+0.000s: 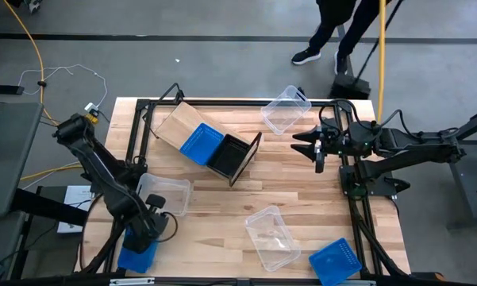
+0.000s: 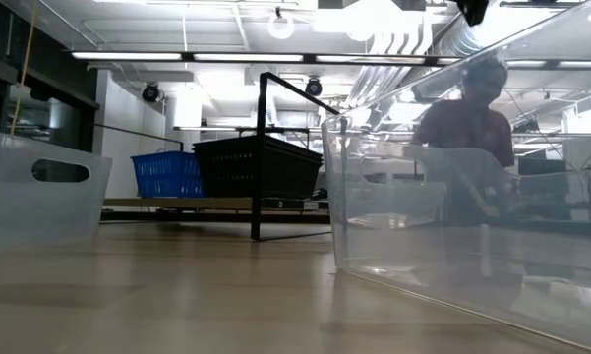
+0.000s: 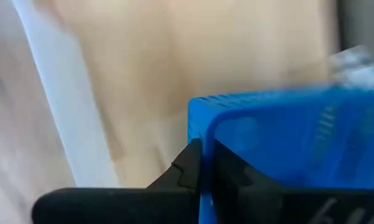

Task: Stack baskets on shelf by color
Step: Stack the left blue bin on top of the other blue bin on the shelf

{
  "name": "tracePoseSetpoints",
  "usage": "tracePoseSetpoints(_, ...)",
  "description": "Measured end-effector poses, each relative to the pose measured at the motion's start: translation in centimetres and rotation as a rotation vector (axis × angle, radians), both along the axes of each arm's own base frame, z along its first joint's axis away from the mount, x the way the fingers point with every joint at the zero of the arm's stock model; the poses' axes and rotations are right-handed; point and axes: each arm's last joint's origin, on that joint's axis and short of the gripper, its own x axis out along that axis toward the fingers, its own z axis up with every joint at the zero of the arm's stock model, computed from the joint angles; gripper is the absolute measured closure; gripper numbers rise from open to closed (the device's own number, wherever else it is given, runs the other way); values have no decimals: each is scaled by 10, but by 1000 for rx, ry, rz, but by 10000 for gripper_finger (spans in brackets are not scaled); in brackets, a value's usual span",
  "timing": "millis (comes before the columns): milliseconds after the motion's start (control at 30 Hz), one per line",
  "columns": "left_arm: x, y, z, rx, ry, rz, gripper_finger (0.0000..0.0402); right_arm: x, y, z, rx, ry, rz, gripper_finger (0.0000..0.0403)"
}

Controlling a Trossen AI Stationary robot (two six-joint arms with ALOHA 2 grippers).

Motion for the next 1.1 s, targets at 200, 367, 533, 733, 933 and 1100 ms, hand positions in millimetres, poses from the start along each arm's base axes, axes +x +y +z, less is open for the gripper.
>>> tracePoseSetpoints(200, 6, 18, 70, -190, -236, -14, 399, 0, -1, 0, -5, -1, -27, 229)
tracePoseSetpoints(367, 17, 57, 131, -144, -417, 63, 400, 0, -1, 0, -2, -2, -27, 229)
tracePoseSetpoints(533, 35, 109, 176, 148, -465, 51, 401, 0, -1, 0, 19, -7, -31, 229)
tracePoseSetpoints(733, 64, 188, 212, 511, -434, 18, 401, 0, -1, 0, 35, -10, -34, 229)
tracePoseSetpoints(933, 91, 253, 209, 613, -318, -79, 401, 0, -1, 0, 34, -11, -33, 229)
tracePoseSetpoints(1100, 110, 281, 183, 629, -169, -210, 401, 0, -1, 0, 31, -10, -33, 229)
